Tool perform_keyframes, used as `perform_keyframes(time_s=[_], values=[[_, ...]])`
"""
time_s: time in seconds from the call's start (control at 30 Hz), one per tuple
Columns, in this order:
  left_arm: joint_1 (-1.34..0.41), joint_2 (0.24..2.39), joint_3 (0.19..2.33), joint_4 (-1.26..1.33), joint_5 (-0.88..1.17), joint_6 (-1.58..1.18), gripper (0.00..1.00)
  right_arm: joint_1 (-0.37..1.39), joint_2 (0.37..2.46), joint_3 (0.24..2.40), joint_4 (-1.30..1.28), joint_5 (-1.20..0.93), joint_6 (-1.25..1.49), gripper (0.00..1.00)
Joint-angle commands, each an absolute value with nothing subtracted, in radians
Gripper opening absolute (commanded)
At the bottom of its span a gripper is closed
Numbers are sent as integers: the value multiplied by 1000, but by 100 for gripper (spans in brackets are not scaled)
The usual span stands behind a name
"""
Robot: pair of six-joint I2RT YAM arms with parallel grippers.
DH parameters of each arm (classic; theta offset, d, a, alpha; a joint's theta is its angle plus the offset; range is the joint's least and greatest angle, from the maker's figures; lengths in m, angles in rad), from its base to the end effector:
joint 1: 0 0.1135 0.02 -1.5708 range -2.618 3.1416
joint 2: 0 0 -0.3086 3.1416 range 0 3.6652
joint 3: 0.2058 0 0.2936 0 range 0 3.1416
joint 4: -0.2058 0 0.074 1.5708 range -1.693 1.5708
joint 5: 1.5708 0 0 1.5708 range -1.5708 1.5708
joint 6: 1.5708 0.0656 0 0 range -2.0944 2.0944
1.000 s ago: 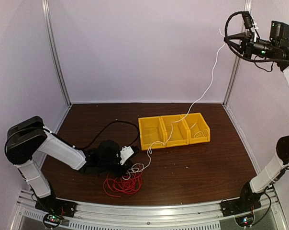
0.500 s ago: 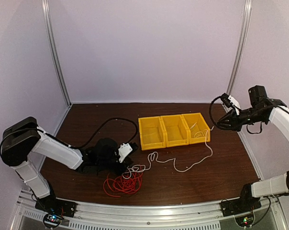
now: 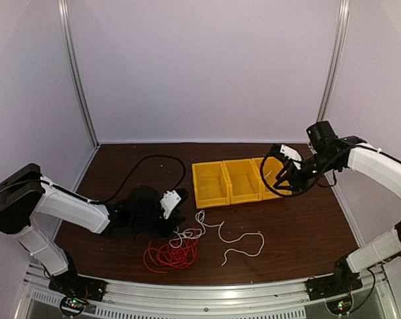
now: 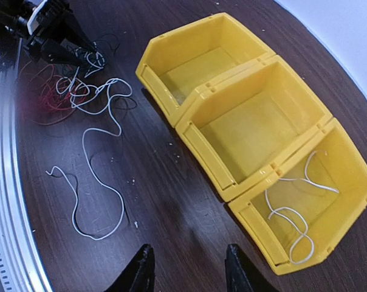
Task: Untangle the cables
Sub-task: Pick up one of the twisted cables from the tangled cable pile.
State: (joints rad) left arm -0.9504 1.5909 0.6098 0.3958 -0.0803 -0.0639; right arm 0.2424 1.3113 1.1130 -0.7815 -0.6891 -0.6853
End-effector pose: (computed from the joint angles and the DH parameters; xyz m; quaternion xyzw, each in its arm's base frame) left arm 0.2090 -0.2834 0.1395 0.3604 0.8034 -0.1987 0.4303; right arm 0.2850 0.1134 0.3105 -0.4908 0.7613 0.2550 0.3384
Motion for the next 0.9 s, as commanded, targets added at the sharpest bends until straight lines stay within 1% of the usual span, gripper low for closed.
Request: perform_keyframes(time_s=[0.0, 0.17, 0.27, 0.4, 0.57, 0.73, 0.87], values=[[-955, 1563, 623, 422, -134, -115, 33, 371, 1403, 1134, -705, -663, -631, 41], [-956, 1533, 596, 459, -137, -190, 35, 519, 1533, 1161, -643, -618, -656, 40], [-953, 1509, 575, 481, -136, -227, 37, 567, 1632, 1212, -642, -608, -706, 40], [-947, 1485, 571, 469, -141, -253, 37, 616, 1762, 1287, -672, -590, -779, 41], [-938, 1443, 553, 469, -149, -290, 39, 661, 1867, 1334, -666, -576, -833, 42], [-927, 1412, 549, 456, -146, -321, 40, 694, 1937, 1359, -648, -557, -844, 42], [-921, 1406, 554, 444, -152, -318, 40, 706, 1963, 1366, -631, -588, -839, 42]])
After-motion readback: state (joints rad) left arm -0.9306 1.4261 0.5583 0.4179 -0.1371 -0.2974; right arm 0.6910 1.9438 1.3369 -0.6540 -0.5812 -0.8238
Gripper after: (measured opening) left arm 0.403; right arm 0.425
